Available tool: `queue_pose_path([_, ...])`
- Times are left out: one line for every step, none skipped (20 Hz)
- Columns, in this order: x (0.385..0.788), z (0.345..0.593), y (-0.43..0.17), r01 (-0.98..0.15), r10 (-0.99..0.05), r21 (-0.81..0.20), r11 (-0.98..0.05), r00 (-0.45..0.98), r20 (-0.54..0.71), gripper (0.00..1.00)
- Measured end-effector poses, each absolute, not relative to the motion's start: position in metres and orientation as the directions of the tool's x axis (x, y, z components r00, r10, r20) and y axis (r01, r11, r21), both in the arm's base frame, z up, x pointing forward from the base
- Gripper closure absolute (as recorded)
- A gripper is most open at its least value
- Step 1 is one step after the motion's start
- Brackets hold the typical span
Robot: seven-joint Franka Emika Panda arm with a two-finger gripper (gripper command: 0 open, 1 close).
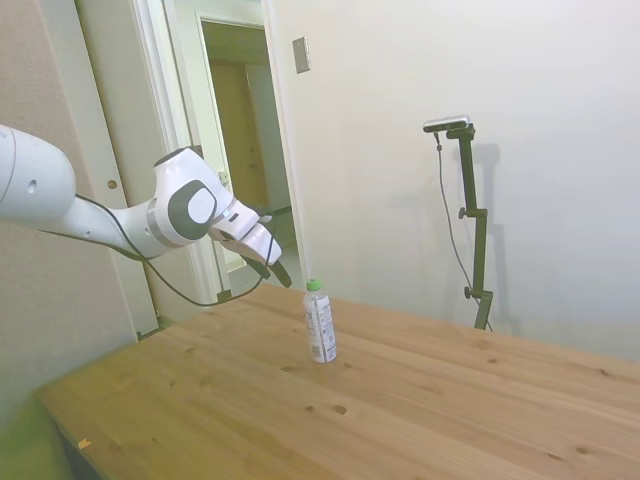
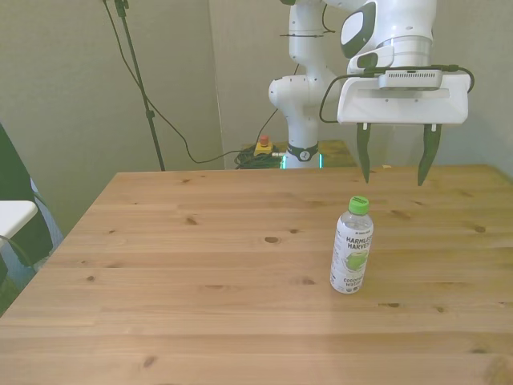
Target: Stand the water bottle
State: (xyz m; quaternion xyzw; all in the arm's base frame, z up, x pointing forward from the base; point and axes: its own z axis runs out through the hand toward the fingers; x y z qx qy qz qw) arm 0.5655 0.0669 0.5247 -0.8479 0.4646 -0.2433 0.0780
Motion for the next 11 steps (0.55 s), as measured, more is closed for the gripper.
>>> queue_pose_path([0.561, 0.525, 0.064, -0.754, -0.818, -0.329, -0.569, 0.477, 0.321, 0.00])
queue_pose_path([0.556, 0.523, 0.062, -0.756, -0.807, -0.294, -0.585, 0.508, 0.300, 0.00])
queue_pose_path([0.552, 0.520, 0.058, -0.757, -0.796, -0.258, -0.601, 0.535, 0.283, 0.00])
queue_pose_path([0.548, 0.516, 0.056, -0.757, -0.787, -0.228, -0.613, 0.558, 0.264, 0.00])
queue_pose_path([0.543, 0.510, 0.053, -0.756, -0.779, -0.201, -0.623, 0.578, 0.243, 0.00])
queue_pose_path([0.539, 0.502, 0.051, -0.754, -0.773, -0.180, -0.632, 0.594, 0.224, 0.00])
queue_pose_path([0.534, 0.494, 0.050, -0.752, -0.768, -0.166, -0.638, 0.607, 0.204, 0.00])
queue_pose_path([0.529, 0.486, 0.050, -0.748, -0.762, -0.153, -0.646, 0.620, 0.187, 0.00])
queue_pose_path([0.522, 0.477, 0.050, -0.744, -0.756, -0.140, -0.653, 0.632, 0.171, 0.00])
queue_pose_path([0.514, 0.470, 0.051, -0.739, -0.750, -0.130, -0.661, 0.642, 0.159, 0.00])
queue_pose_path([0.506, 0.465, 0.052, -0.734, -0.743, -0.122, -0.669, 0.652, 0.152, 0.00])
